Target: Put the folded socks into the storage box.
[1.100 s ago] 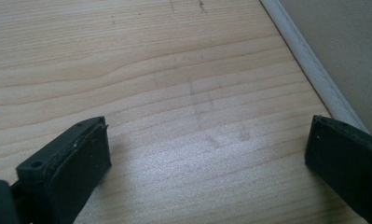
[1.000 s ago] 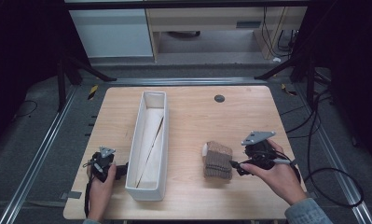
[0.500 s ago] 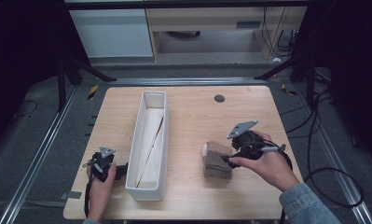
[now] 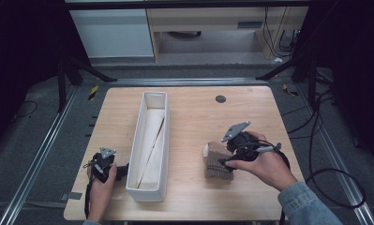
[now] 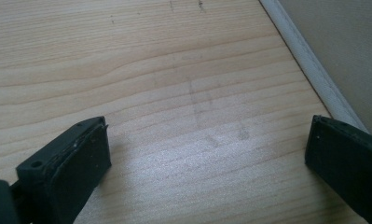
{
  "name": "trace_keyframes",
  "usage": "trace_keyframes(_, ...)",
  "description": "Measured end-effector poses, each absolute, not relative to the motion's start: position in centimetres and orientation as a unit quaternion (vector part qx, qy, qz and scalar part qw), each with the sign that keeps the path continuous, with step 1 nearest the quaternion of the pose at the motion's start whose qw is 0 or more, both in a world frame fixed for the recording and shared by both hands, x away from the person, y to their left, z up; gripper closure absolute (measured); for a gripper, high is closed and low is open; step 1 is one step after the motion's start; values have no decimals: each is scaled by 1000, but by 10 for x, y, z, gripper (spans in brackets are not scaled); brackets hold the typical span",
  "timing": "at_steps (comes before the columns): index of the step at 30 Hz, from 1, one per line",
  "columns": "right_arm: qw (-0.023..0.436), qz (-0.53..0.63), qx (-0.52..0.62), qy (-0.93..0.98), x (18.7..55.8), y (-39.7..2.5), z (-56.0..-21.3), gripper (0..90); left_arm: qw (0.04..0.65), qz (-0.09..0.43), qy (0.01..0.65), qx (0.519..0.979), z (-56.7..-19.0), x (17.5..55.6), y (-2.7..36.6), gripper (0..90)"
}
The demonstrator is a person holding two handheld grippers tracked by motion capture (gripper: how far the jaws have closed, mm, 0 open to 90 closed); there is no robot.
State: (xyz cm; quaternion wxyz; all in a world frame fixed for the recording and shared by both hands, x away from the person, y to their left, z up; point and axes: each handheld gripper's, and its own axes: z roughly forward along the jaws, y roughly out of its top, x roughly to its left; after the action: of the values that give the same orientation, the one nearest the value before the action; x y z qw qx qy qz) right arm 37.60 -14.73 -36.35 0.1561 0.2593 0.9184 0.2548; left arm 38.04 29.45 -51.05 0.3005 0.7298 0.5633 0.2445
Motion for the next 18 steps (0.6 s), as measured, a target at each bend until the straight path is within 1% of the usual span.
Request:
trace_keyframes(1, 155, 251, 255, 921, 376, -145, -365, 256, 300, 244, 563, 730, -511, 380, 295, 0)
trace_keyframes(7, 144, 246, 245, 927, 375, -138, -370, 274, 300, 244, 563, 730, -511, 380, 295, 0)
trace_keyframes(14, 136, 247, 241, 929, 376, -132, -377, 243, 300, 244, 563, 730, -511, 380, 295, 0)
trace_keyframes(18, 134, 246, 239, 930, 376, -131, -379, 245, 301, 244, 563, 730, -511, 380, 294, 0)
